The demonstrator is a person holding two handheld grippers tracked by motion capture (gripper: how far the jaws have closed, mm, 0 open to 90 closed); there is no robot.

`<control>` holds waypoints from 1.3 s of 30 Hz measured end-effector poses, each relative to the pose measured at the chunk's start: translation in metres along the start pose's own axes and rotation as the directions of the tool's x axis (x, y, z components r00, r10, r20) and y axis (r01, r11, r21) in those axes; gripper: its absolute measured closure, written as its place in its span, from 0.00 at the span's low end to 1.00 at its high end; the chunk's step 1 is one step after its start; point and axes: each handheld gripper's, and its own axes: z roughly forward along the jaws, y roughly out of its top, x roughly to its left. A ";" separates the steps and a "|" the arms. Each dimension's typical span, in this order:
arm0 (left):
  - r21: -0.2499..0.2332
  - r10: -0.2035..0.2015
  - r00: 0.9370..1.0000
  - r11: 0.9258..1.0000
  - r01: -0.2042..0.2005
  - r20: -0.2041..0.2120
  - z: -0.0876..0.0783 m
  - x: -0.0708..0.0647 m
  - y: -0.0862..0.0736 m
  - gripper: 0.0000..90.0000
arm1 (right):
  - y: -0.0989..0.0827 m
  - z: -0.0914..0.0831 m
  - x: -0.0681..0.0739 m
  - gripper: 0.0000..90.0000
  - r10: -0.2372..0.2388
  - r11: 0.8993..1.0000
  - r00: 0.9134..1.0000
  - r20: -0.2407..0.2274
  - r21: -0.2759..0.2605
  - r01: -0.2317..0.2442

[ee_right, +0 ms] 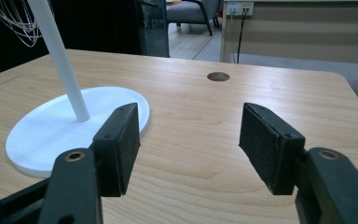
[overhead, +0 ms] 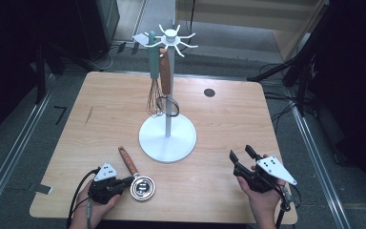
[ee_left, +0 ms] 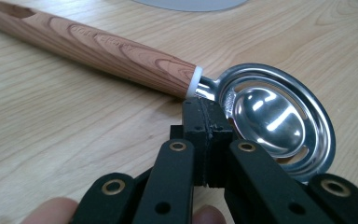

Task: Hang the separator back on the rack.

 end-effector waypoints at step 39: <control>-0.148 -0.197 0.971 0.973 0.176 -0.139 -0.008 0.077 0.023 0.98 | -0.007 0.008 0.006 0.44 -0.005 1.000 1.000 -0.018 0.030 0.005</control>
